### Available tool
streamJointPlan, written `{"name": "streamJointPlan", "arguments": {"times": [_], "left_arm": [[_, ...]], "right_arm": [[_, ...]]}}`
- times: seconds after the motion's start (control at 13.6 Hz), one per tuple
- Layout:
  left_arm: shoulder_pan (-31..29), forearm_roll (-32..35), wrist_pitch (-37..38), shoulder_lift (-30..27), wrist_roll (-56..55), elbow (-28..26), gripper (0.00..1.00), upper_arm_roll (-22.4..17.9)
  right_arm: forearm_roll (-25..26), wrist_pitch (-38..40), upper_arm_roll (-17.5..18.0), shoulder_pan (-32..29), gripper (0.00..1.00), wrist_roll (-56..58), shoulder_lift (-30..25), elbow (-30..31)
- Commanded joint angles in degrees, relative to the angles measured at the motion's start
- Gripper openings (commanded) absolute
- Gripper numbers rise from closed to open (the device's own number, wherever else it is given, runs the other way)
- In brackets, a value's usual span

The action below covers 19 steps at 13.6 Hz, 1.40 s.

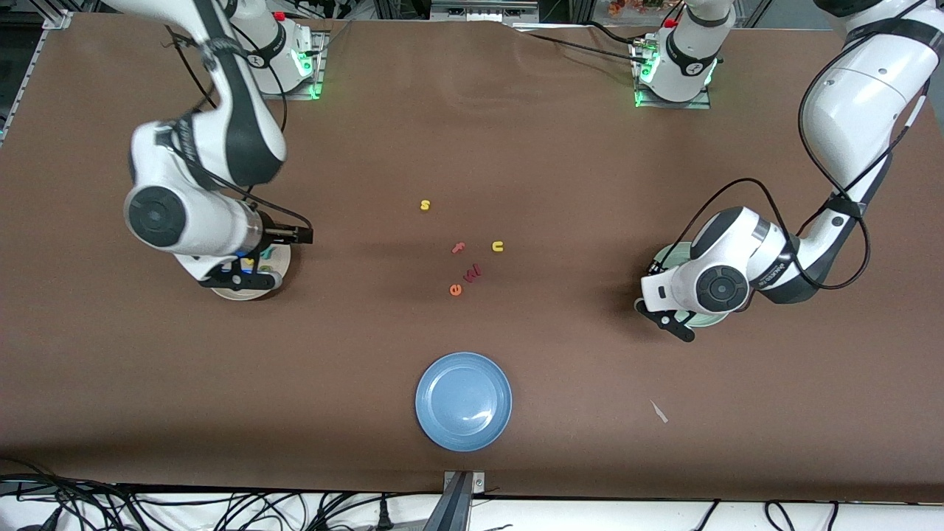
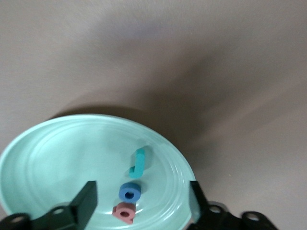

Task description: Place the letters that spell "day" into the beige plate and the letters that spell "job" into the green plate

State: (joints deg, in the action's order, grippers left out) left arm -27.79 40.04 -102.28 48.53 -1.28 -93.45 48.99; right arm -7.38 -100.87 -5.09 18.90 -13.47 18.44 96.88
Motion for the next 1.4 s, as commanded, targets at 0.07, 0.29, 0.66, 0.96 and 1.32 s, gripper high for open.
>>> {"name": "streamJointPlan", "arguments": {"times": [0.07, 0.29, 0.66, 0.96, 1.32], "left_arm": [[-1.9, -5.0, 2.7, -9.0, -3.3, 0.2, 1.00, 2.6], [-2.2, -9.5, 4.2, -16.2, -7.9, 1.5, 1.00, 2.6], [-2.4, -18.0, 14.7, -21.7, -7.3, 14.9, 1.00, 3.2], [4.3, -25.1, 14.8, -29.0, -7.3, 17.3, 1.00, -9.5], [22.1, -42.8, 14.2, -36.7, -7.6, 11.9, 1.00, -38.4]], "right_arm": [[4.6, 1.2, 8.0, -8.5, 1.00, 0.8, -8.3, 1.1], [5.9, 5.7, 4.9, -8.1, 1.00, 1.3, -13.7, 0.8], [5.4, 14.4, 1.0, -8.9, 1.00, 2.8, -16.8, -5.2], [5.4, 15.6, -0.7, -10.1, 1.00, 8.4, -17.4, -5.5], [5.3, 16.1, -2.0, -10.6, 1.00, 9.0, -16.8, -5.8]]}}
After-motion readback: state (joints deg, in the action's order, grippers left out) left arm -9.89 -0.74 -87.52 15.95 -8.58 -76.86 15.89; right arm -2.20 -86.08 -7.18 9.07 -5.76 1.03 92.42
